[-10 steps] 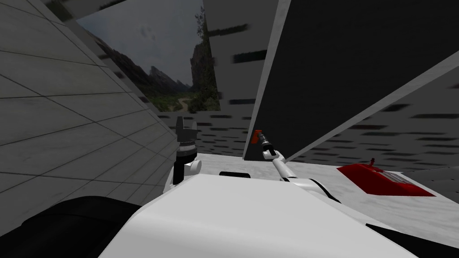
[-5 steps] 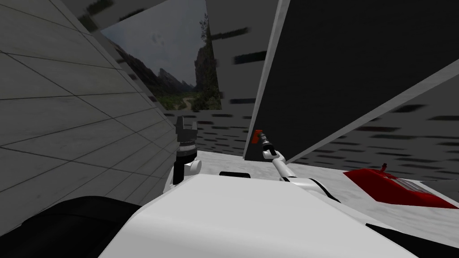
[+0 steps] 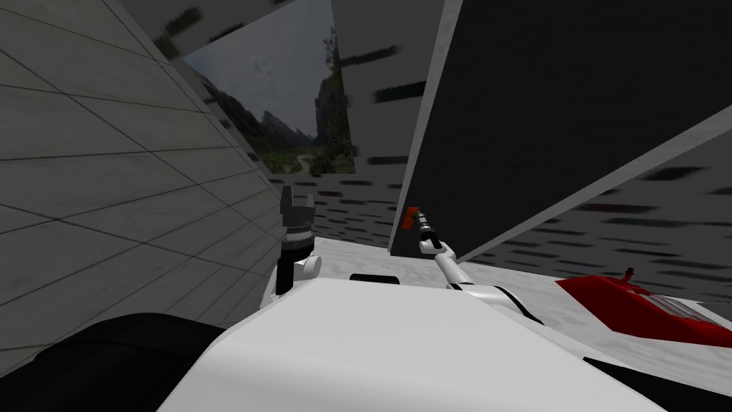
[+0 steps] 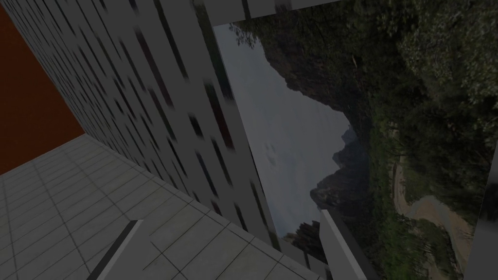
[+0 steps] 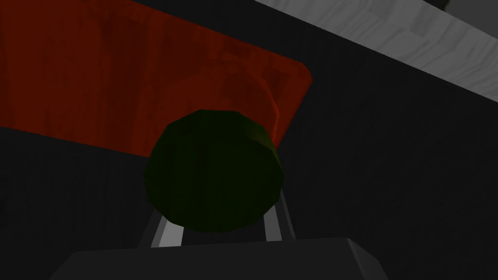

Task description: Pull the door open

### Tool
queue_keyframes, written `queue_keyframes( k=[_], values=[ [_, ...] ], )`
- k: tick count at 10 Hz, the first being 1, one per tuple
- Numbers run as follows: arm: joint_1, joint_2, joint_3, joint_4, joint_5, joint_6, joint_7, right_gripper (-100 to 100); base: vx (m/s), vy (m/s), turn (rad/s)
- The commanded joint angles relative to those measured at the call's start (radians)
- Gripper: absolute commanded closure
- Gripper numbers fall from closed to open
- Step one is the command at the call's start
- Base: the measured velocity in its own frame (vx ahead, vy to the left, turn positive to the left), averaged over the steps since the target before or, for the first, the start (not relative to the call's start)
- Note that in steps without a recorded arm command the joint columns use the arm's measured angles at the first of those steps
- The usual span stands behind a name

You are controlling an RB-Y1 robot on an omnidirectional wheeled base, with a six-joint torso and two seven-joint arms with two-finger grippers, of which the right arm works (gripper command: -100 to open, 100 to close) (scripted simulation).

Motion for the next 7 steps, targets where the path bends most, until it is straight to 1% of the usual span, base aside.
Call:
queue_keyframes(
  k=[1, 2, 3, 4, 6, 7],
  values=[
    [-0.010, 0.013, 0.005, 0.009, -0.031, -0.003, -0.050, 100, -0.085, -0.051, 0.180],
    [-0.010, 0.013, 0.005, 0.009, -0.031, -0.003, -0.066, 100, -0.060, -0.050, 0.078],
    [-0.011, 0.014, 0.003, 0.010, -0.053, -0.002, -0.101, 100, -0.060, -0.042, 0.085],
    [-0.011, 0.014, 0.003, 0.010, -0.053, -0.002, -0.108, 100, -0.050, -0.030, 0.058],
    [-0.014, 0.016, -0.001, 0.013, -0.098, -0.001, -0.173, 100, -0.065, -0.042, 0.139],
    [-0.014, 0.016, -0.001, 0.013, -0.098, -0.001, -0.191, 100, -0.064, -0.052, 0.088]
  ],
)
